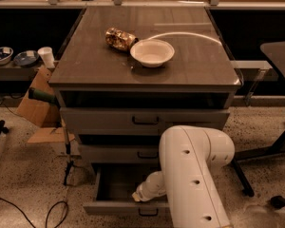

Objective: Open bottom drawer

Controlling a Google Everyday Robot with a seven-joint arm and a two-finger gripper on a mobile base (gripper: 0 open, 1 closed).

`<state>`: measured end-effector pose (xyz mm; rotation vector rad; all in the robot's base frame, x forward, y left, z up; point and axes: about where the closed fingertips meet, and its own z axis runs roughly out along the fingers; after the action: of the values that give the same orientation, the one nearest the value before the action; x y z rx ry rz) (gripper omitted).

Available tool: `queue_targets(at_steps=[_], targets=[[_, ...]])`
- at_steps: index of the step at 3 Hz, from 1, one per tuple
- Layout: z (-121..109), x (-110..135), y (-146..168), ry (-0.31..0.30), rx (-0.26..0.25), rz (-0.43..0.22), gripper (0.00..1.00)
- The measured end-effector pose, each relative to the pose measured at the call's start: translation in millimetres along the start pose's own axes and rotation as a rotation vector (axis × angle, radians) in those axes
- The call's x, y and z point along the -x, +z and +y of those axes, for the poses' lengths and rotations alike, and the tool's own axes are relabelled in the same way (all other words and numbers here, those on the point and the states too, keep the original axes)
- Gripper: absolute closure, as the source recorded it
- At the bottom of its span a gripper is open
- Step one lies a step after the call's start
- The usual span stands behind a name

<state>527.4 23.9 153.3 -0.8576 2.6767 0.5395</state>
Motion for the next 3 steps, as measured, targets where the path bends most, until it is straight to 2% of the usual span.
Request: queue_targets(at_steps=[2,3], targets=[[5,-14,11,-0.070,0.061,0.138,1.00],[5,-25,13,-0.080,0.087,0.210,1.00]])
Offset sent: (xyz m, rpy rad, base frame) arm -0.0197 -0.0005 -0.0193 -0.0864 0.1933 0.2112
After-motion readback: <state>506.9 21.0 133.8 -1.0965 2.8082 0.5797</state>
